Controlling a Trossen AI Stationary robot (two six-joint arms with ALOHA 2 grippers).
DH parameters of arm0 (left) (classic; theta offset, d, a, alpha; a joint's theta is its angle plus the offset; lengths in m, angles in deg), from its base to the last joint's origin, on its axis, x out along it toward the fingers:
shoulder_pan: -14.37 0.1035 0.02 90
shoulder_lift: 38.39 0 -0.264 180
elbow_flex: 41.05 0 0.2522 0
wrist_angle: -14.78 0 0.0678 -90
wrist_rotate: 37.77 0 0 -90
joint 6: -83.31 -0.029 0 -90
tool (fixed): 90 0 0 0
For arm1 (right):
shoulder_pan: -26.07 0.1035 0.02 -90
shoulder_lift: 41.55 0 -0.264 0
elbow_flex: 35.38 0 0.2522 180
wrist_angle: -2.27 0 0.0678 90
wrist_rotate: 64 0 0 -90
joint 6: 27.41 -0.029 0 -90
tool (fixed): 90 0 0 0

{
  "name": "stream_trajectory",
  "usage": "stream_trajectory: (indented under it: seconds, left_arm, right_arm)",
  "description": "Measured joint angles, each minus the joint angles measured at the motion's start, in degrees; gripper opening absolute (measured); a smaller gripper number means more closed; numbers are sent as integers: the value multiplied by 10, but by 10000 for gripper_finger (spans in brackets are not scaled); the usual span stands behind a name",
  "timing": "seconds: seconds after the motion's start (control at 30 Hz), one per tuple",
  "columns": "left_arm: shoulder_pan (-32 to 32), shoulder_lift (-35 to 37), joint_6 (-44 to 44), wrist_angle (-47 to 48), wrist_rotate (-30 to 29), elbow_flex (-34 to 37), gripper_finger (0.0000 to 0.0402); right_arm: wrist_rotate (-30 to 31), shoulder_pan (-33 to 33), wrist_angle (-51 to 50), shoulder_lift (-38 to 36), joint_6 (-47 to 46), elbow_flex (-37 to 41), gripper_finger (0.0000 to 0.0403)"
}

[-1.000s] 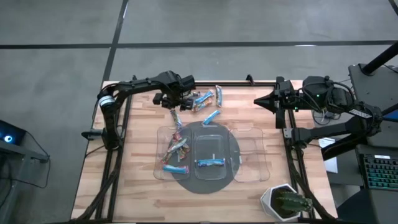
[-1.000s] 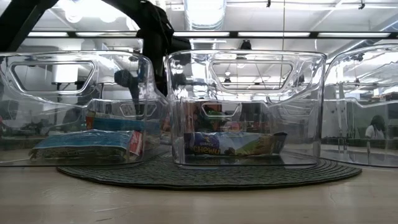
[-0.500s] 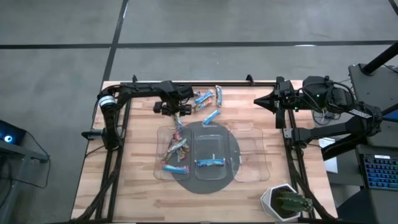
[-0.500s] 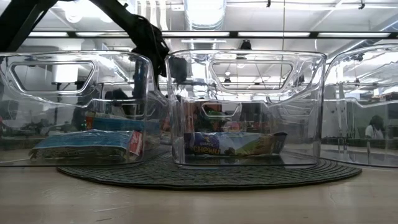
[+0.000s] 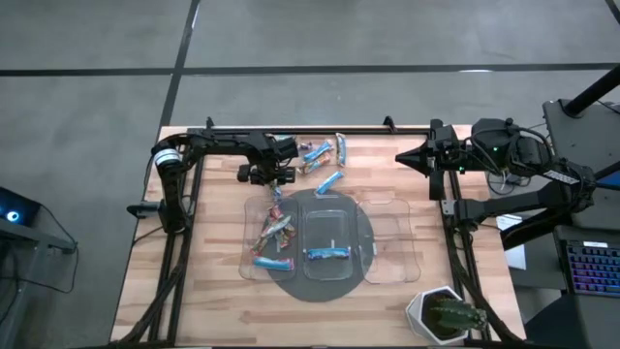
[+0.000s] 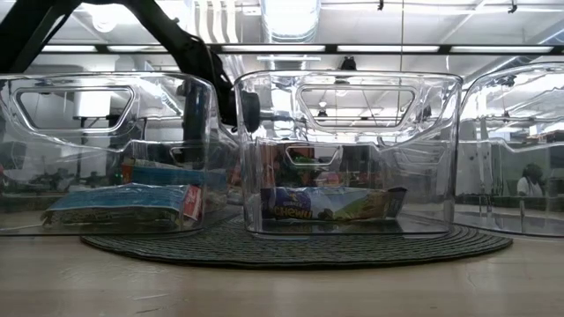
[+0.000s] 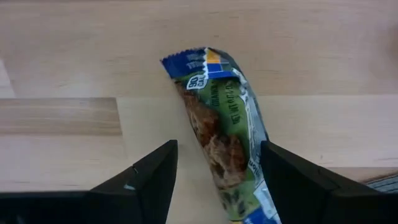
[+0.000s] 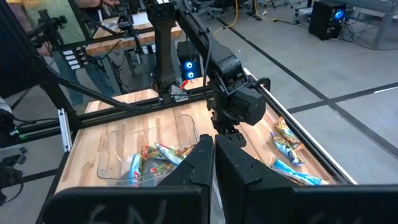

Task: Pick and place Granola Bars by type
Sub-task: Put the blue granola bar into the middle transparent bin

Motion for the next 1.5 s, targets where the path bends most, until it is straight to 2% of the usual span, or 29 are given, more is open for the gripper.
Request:
stream_trajectory:
  seconds: [0.63, 1.03, 1.27, 1.5]
  left_arm:
    - [2, -2, -1, -19, 8, 7, 108]
    - [4, -2, -29, -18, 12, 1, 73]
    - [10, 0, -63, -2, 16, -41, 66]
    - [33, 0, -132, 72, 15, -138, 66]
  right_arm:
    - [0, 0, 0, 0, 6, 0, 9]
    - [0, 0, 0, 0, 8, 0, 9]
    - [0, 0, 0, 0, 8, 0, 9]
    - [0, 0, 0, 0, 9, 0, 9]
